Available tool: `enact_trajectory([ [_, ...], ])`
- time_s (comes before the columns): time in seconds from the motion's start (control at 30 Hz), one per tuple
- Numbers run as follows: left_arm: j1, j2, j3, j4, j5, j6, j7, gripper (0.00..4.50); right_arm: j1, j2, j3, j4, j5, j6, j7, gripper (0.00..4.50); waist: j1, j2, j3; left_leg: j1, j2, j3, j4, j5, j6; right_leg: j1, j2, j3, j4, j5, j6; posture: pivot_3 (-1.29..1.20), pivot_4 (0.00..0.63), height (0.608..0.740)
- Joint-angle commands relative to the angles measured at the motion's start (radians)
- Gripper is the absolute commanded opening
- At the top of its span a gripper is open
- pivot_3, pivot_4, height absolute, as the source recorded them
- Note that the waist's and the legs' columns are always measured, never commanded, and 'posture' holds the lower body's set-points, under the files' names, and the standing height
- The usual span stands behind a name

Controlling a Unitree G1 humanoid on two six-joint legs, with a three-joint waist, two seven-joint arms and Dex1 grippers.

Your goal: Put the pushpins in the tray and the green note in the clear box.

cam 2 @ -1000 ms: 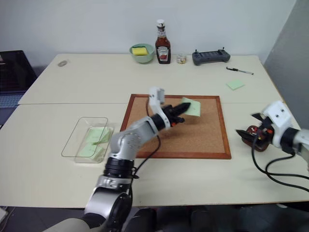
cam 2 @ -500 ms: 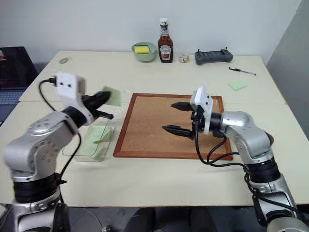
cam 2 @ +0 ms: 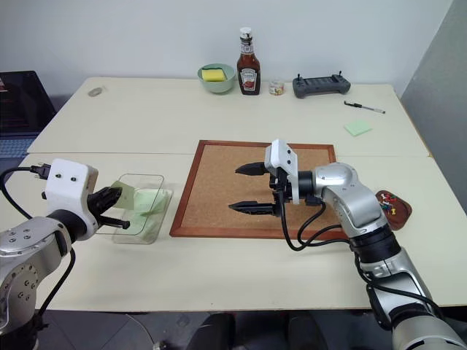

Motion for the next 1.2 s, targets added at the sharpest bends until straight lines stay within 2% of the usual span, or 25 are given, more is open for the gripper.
enact_trajectory([
  [0.03,0.021,0.017,0.016,-0.035,0.034,-0.017,0.000,0.19,-0.016,0.009,-0.004,-0.016,-0.006,-0.021,0.018,4.49,0.000,0.000,0.000,0.000,0.000,0.000,0.000,0.000,0.000,0.000,0.000,0.000,0.000,0.000,0.000,0.00,0.150,0.740],
  [0.27,0.038,0.018,0.020,-0.031,0.080,-0.052,0.003,1.62,-0.017,0.016,-0.005,-0.015,-0.015,-0.019,0.032,4.50,0.000,0.000,0.000,0.000,0.000,0.000,0.000,0.000,0.000,0.000,0.000,0.000,0.000,0.000,0.000,0.00,0.150,0.740],
  [0.3,0.038,0.018,0.017,-0.034,0.084,-0.053,0.002,1.95,-0.016,0.016,-0.005,-0.017,-0.016,-0.018,0.034,4.50,0.000,0.000,0.000,0.000,0.000,0.000,0.000,0.000,0.000,0.000,0.000,0.000,0.000,0.000,0.000,0.00,0.150,0.740],
  [0.47,0.043,0.057,-0.007,-0.036,0.114,-0.068,-0.013,2.95,-0.015,0.015,-0.006,-0.017,-0.025,-0.015,0.042,4.50,0.000,0.000,0.000,0.000,0.000,0.000,0.000,0.000,0.000,-0.001,0.000,0.000,0.000,0.000,0.000,0.00,0.150,0.740],
  [0.6,-0.014,0.056,-0.006,-0.019,0.122,-0.130,-0.023,3.77,-0.014,0.017,-0.019,-0.025,-0.017,-0.006,0.033,4.50,0.000,0.000,0.000,0.000,0.000,0.001,0.000,0.000,0.000,-0.001,0.000,0.000,0.000,0.000,0.000,0.00,0.150,0.740],
  [0.77,-0.175,-0.101,-0.066,-0.007,0.047,-0.237,-0.041,3.77,0.049,0.025,-0.101,-0.064,-0.013,-0.019,-0.086,4.50,0.007,-0.001,0.000,-0.001,-0.001,0.000,0.001,0.000,0.000,0.000,-0.001,0.000,0.000,0.000,0.000,0.00,0.150,0.740],
  [1.0,-0.218,-0.244,-0.317,0.096,0.128,-0.441,-0.057,3.77,0.237,0.013,-0.246,-0.116,-0.055,-0.077,-0.292,4.50,0.003,-0.001,0.000,-0.002,0.000,0.001,0.000,0.000,0.000,-0.002,-0.001,0.000,0.000,0.000,0.000,0.00,0.150,0.740],
  [1.2,-0.228,-0.307,-0.395,0.282,0.129,-0.585,-0.156,3.77,0.375,0.021,-0.304,-0.145,-0.111,-0.134,-0.432,4.50,-0.004,0.000,-0.001,-0.004,0.000,0.003,0.001,0.000,0.000,-0.004,0.000,0.002,0.002,0.000,0.000,0.00,0.150,0.740],
])
